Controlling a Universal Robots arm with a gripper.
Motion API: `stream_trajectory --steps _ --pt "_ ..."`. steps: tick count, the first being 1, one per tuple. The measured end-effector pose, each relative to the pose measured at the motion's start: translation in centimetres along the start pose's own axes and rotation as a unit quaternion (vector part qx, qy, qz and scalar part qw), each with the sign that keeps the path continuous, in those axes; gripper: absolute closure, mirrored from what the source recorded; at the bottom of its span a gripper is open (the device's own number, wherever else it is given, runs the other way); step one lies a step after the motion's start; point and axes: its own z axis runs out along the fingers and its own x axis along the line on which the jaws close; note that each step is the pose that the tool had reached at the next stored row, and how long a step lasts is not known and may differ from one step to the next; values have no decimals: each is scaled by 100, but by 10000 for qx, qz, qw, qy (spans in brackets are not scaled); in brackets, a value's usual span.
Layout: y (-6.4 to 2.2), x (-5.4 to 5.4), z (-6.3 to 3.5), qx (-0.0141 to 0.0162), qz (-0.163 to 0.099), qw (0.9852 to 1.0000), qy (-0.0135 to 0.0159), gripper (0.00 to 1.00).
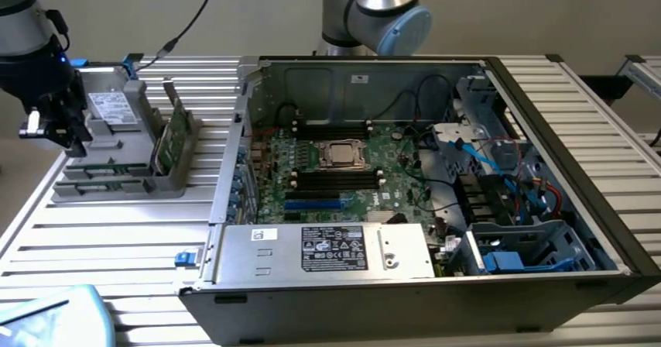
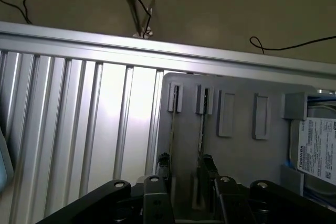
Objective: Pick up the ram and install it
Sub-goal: 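Pick up the ram and move it above insertion slot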
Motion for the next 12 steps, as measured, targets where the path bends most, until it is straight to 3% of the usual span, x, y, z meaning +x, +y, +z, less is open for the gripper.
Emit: stream_trajectory --steps 7,12 --pt "-5 5 91 1 -1 10000 0 63" --pt "-5 9 167 20 -3 10000 2 63"
